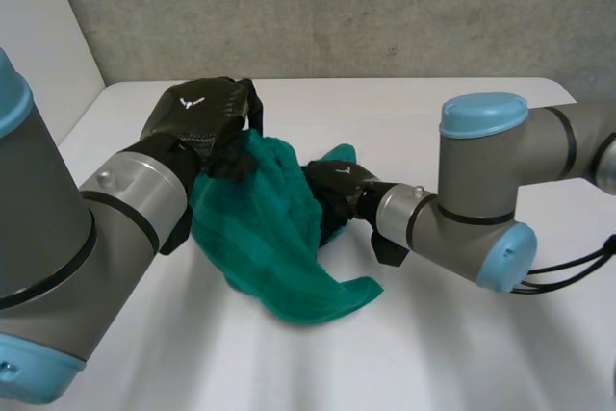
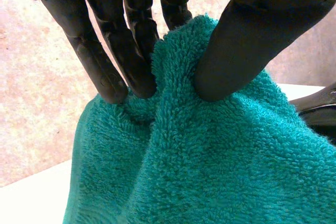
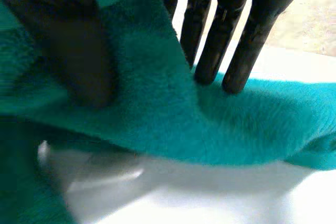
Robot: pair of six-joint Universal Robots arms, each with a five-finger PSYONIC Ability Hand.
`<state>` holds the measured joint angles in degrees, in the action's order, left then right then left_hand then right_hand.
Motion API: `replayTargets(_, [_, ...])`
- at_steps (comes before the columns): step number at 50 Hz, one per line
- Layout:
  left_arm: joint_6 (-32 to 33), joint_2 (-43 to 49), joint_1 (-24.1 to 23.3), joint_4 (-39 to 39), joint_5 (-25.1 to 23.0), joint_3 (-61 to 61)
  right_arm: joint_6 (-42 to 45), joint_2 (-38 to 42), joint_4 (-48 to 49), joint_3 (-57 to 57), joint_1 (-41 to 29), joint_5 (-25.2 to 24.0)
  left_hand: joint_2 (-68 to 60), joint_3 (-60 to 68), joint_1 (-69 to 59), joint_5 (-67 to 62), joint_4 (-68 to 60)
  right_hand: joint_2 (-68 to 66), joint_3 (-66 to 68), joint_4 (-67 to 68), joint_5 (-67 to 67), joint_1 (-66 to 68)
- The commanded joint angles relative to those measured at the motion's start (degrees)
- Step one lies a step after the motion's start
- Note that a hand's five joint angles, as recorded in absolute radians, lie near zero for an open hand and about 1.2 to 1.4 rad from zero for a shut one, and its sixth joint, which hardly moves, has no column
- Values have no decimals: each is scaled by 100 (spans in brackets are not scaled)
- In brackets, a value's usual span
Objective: Fold the towel.
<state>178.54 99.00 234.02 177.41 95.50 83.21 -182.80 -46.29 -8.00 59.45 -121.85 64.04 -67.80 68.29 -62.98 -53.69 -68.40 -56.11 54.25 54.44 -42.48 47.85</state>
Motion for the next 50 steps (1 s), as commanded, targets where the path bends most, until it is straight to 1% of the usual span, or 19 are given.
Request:
replayTargets(1, [198,119,732,531,-5,-559,16,-117,483,-846,65,1286,-1220,1171,-1702,-1631,-1160,-2389,2575,2556,-2752,3215])
replayTargets(4, [348,120,917,856,-49,-911,191,-573,659,-1058,205,1479,-1220,1171,-1702,-1631,-1160,-2389,2575,2556,-2752,3215])
replayTargets(6, [392,111,961,1023,-84,-1008,341,-933,826,-1032,328,1498,-1220,1171,-1702,-1631,-1160,-2389,2575,2556,-2752,3215])
replayTargets(9, [383,84,1128,1392,-154,-1026,762,-1741,1343,-612,618,1515,-1220,1171,-1702,-1631,-1160,-2389,2575,2556,-2752,3215])
replayTargets(11, [375,84,1268,1533,-163,-929,842,-1857,1380,-558,645,1489,-1220,1171,-1702,-1631,-1160,-2389,2575,2556,-2752,3215])
replayTargets(13, [375,84,1313,1543,-198,-789,1157,-2182,1232,-243,715,1454,-1220,1171,-1702,-1631,-1160,-2389,2575,2556,-2752,3215])
replayTargets(15, [375,111,1313,1516,-207,-508,1220,-2209,1144,-189,715,1445,-1220,1171,-1702,-1631,-1160,-2389,2575,2556,-2752,3215])
replayTargets(17, [375,137,1304,1516,-207,-297,1395,-2262,758,39,698,1410,-1220,1171,-1702,-1631,-1160,-2389,2575,2556,-2752,3215])
replayTargets(24, [401,339,1242,1481,-216,749,1659,-2227,72,295,697,1419,-1220,1171,-1702,-1631,-1160,-2389,2575,2556,-2752,3215])
replayTargets(27, [401,339,1181,1402,-224,1109,1835,-2183,-219,278,706,1410,-1220,1171,-1702,-1631,-1160,-2389,2575,2556,-2752,3215])
replayTargets(31, [401,400,1041,1367,-224,1461,2151,-1867,-526,207,724,1366,-1220,1171,-1702,-1631,-1160,-2389,2575,2556,-2752,3215])
replayTargets(39, [357,1042,540,1244,-198,1804,2837,-409,-834,-196,689,1427,-1220,1171,-1702,-1631,-1160,-2389,2575,2556,-2752,3215])
replayTargets(43, [331,1157,425,1059,-172,1822,2952,364,-1062,-670,671,1497,88,-137,-394,-323,148,-2389,2575,2556,-2752,3215])
replayTargets(44, [331,1148,425,1024,-163,1822,2952,435,-1081,-759,671,1515,273,-322,-209,-138,333,-2389,2575,2556,-2752,3215])
replayTargets(45, [331,1113,425,963,-154,1805,2934,471,-1107,-838,671,1550,774,-824,293,363,834,-2389,2575,2556,-2752,3215])
replayTargets(46, [331,1095,425,945,-154,1787,2908,471,-1116,-873,680,1576,1129,-1178,647,718,1189,-1995,2182,2162,-2359,2822])
replayTargets(47, [331,1078,425,919,-154,1761,2847,454,-1107,-917,706,1638,1549,-1598,1067,1138,1609,-526,712,693,-889,1352])
replayTargets(49, [331,1008,460,892,-154,1699,2742,393,-1063,-909,715,1682,2456,-2506,1975,2045,2516,861,-675,-694,498,-35])
replayTargets(50, [339,946,478,883,-154,1681,2671,349,-1054,-909,724,1700,2561,-2611,2080,2150,2621,1601,-1415,-1434,1238,-775])
